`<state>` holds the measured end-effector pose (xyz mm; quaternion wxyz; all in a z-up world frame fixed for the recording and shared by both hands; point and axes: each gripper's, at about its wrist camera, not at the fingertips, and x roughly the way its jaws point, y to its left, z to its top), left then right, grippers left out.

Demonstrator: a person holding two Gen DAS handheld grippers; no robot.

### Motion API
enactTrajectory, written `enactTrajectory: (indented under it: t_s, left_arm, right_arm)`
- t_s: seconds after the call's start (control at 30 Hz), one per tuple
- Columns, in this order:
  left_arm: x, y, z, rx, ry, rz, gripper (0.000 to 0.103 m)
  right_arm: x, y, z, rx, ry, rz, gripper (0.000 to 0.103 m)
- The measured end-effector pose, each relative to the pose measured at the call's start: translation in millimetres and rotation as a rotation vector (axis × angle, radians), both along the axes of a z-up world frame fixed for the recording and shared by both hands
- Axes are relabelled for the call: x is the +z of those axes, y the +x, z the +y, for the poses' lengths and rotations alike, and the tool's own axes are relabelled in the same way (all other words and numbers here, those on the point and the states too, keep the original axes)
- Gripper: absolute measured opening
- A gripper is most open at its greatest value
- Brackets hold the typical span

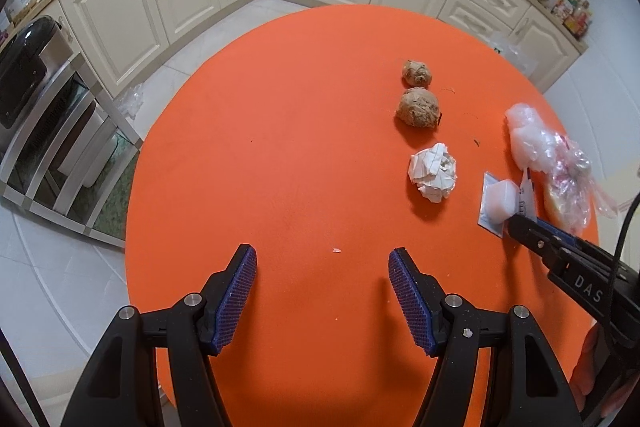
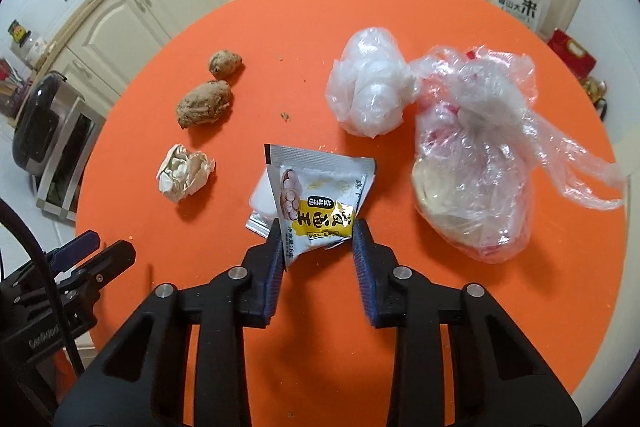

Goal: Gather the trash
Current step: 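Grasp the white-and-yellow sachet with the right tool while the left tool grasps the small white packet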

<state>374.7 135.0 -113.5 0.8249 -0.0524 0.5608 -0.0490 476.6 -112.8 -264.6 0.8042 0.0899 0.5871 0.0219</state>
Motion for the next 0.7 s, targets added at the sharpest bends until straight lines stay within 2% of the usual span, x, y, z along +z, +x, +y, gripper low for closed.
enactTrajectory:
  t_s: [0.33, 0.57, 0.7]
  left_arm:
    - [13, -6, -42, -0.07, 0.003, -0.037, 0.064]
    - [17, -1, -87, -0.14, -0.005, -0.036, 0.064]
    - [13, 5, -114, -0.171, 0.016, -0.028, 0.064]
  right_arm:
    - [26, -32, -28, -0.013, 0.087, -0.071, 0.029]
    - [57, -65, -70, -0.081, 0.075, -0.169, 0.029]
    - [61, -76, -99, -0.152, 0.05, -0.189, 0.029]
